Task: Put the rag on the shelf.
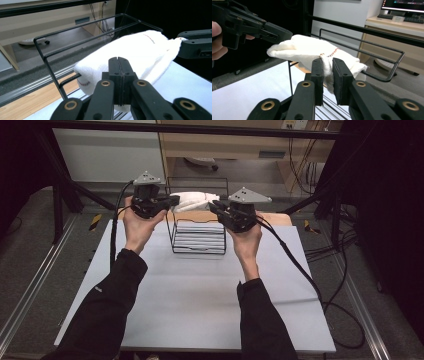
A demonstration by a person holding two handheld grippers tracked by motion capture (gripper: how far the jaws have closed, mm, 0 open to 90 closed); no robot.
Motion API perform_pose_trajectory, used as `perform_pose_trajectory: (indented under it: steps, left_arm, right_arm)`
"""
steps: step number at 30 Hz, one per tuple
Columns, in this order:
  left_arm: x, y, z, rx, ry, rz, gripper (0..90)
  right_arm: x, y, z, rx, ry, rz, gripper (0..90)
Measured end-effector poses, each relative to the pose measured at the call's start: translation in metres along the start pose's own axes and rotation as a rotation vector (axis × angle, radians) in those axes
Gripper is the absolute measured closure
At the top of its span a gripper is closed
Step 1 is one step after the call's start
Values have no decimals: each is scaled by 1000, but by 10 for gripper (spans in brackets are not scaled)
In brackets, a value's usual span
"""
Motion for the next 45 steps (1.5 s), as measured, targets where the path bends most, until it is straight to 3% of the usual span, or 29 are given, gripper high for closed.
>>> perform_pose_trajectory:
  steps: [9, 11, 14, 16, 18, 23, 30, 35, 45]
  left_arm:
    - [-1, 7, -4, 7, -14, -22, 900]
    - [-1, 8, -4, 10, -16, -27, 900]
    - [-1, 9, -6, 19, -20, -36, 900]
    - [-1, 10, -7, 22, -23, -40, 900]
    - [-2, 12, -7, 19, -19, -35, 900]
    - [-1, 19, -8, 32, -17, -36, 900]
    - [3, 29, -10, 44, -19, -31, 900]
    - [4, 33, -14, 55, -42, -57, 900]
    - [4, 34, -16, 45, -48, -65, 900]
  right_arm:
    - [0, 8, 3, 19, -25, -1, 694]
    - [-1, 5, 5, 5, -27, 4, 650]
    - [-1, -3, 7, -25, -49, -34, 643]
    - [0, -6, 7, -21, -52, -39, 668]
    - [2, -3, 5, 2, -60, -39, 748]
    - [4, 15, -6, 80, -48, -43, 849]
    - [-3, 28, -19, 124, -19, -48, 869]
    - [-8, 34, -27, 146, -3, -55, 872]
    - [-9, 33, -27, 141, -2, -54, 861]
Point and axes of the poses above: each handheld gripper's, and its own axes: z roughly backward along the jaws, y roughly out of its underside, x roughly to its left, the point moved 10 cm from there along -z, roughly forward along the jaws, and after that the axes turned 8 degrees about -x, right-handed, at the moved point
